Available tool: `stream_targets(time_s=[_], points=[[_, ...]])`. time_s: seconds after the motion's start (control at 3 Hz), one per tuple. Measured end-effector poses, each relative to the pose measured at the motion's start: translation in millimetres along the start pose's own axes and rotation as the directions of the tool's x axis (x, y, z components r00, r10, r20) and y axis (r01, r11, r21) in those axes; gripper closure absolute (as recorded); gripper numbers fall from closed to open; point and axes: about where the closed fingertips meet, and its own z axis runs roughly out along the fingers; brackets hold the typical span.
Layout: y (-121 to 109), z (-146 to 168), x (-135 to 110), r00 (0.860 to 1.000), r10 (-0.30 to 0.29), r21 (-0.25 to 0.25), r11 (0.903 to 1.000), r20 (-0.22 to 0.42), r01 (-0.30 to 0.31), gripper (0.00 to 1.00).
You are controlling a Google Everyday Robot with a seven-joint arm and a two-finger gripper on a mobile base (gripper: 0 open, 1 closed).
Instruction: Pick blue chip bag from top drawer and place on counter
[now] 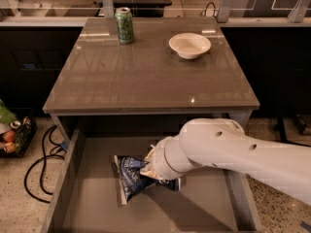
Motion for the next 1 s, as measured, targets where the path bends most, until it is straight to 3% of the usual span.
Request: stream_targets(time_s=[0.67,1.0], points=[[-5.1,-70.5,-48.0,0.996,-0.044,0.083,0.9958,0.075,0.038,1.00],[-11.8,-105.7,-75.3,0.994,-0.075,0.138,0.9884,0.080,0.063,1.00]])
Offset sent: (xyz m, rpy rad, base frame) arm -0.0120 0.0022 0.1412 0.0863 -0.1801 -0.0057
